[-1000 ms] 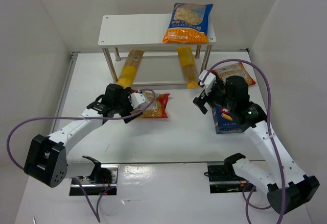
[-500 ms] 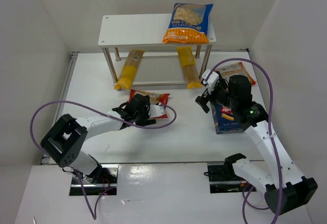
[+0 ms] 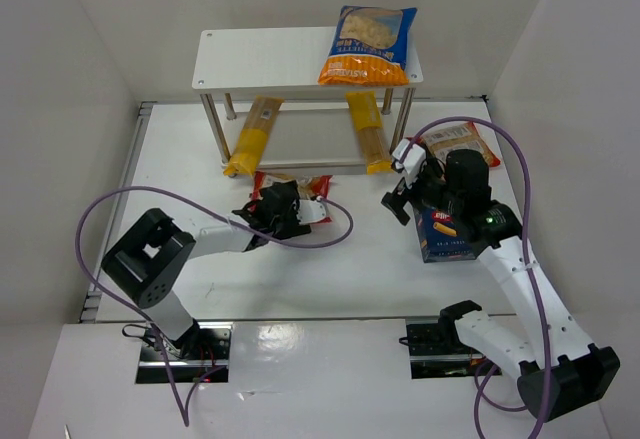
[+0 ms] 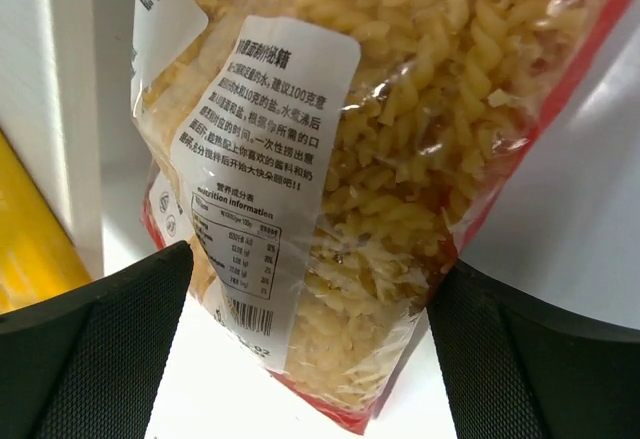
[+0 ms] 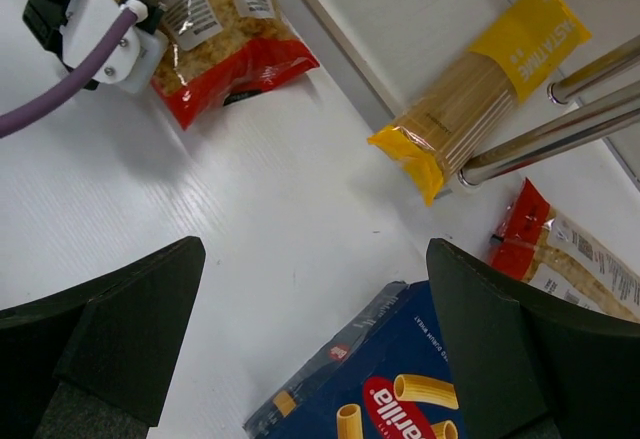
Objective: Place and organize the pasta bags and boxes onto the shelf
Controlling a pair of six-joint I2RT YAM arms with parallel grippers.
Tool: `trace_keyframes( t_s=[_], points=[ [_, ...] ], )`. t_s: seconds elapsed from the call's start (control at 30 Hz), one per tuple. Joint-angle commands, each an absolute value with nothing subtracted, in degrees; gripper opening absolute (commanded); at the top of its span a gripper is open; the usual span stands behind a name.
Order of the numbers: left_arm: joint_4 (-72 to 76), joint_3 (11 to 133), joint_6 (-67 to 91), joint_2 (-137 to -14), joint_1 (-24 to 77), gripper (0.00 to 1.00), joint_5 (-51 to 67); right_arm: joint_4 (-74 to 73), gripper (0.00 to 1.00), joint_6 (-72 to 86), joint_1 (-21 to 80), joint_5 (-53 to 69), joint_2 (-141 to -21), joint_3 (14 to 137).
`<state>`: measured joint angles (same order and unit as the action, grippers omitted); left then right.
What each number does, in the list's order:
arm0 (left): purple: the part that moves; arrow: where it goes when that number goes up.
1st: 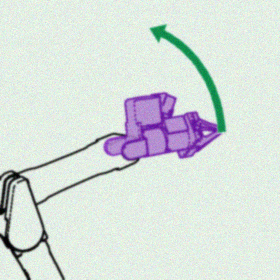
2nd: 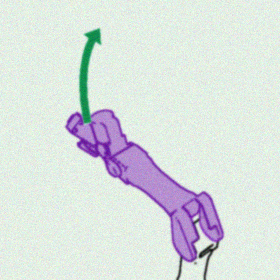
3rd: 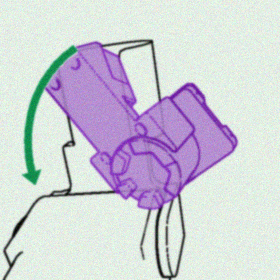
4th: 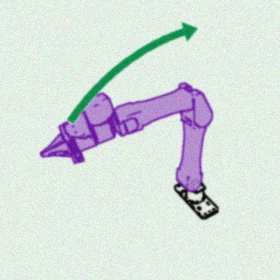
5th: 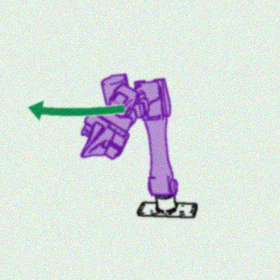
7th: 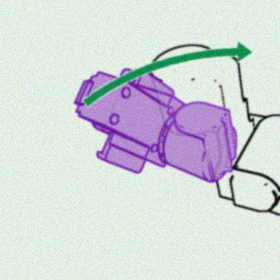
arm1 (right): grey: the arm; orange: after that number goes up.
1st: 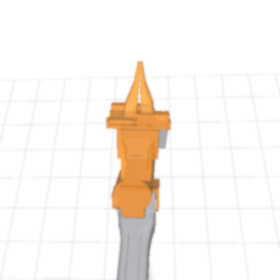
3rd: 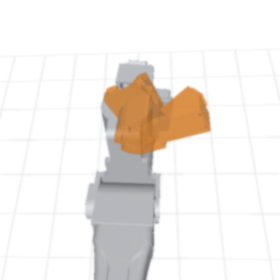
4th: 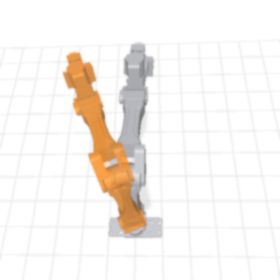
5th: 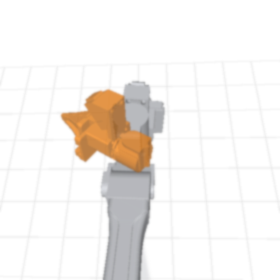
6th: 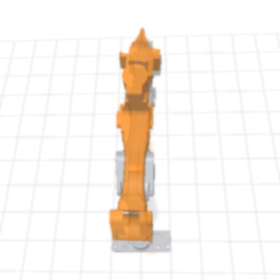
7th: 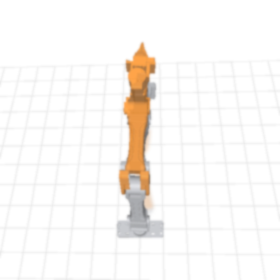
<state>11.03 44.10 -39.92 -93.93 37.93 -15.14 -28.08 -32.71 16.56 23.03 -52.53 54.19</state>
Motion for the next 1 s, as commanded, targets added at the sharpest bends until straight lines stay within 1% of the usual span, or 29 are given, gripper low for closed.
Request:
trace_keyframes(
  t_s=[0.0,0.03,0.07,0.1,0.13,0.17,0.33,0.43,0.53,0.67,0.7,0.8,0.97],
  points=[
    [12.74,45.35,-41.04,-97.02,37.88,1.0,-16.08,-26.72,1.0,-33.22,16.17,24.26,-52.03,53.88],
    [12.74,46.74,-41.04,-97.99,37.36,0.89,-14.95,-26.72,1.0,-33.22,16.17,24.26,-52.03,53.88],
    [10.13,47.54,-41.57,-99.13,37.35,0.73,-14.33,-26.72,1.0,-33.22,16.17,24.26,-52.03,53.88],
    [8.98,48.42,-41.57,-99.14,36.74,0.47,-13.8,-26.72,1.0,-33.22,16.17,24.26,-52.03,53.88],
    [7.66,49.91,-41.05,-100.01,36.74,0.09,-12.93,-26.72,1.0,-33.22,16.17,24.26,-52.03,53.88],
    [5.91,49.92,-39.91,-100.02,36.74,0.0,-12.4,-26.72,1.0,-33.22,16.17,24.26,-52.03,53.88],
    [-8.23,53.35,-37.44,-94.85,36.74,0.0,-5.73,-26.72,1.0,-33.22,16.17,24.26,-50.89,53.35],
    [-14.74,53.35,-35.26,-87.38,36.74,0.0,-2.21,-26.19,1.0,-33.22,16.17,24.79,-50.36,52.83],
    [-20.02,54.05,-31.39,-77.38,36.74,0.0,4.9,-26.19,1.0,-33.22,15.65,24.79,-49.83,52.82],
    [-25.04,57.12,-27.17,-72.6,35.51,0.0,11.67,-26.19,1.0,-33.22,15.04,24.79,-49.31,52.82],
    [-25.05,58.78,-26.2,-71.9,34.99,0.0,13.52,-26.19,1.0,-33.22,15.03,24.79,-49.31,52.3],
    [-23.3,58.8,-23.65,-70.58,33.14,0.0,18.0,-26.19,1.0,-33.22,13.8,25.31,-49.31,52.29],
    [-15.22,58.8,-19.34,-70.58,31.9,0.0,17.24,-26.72,1.0,-33.22,11.78,26.45,-49.31,52.29]
  ],
)
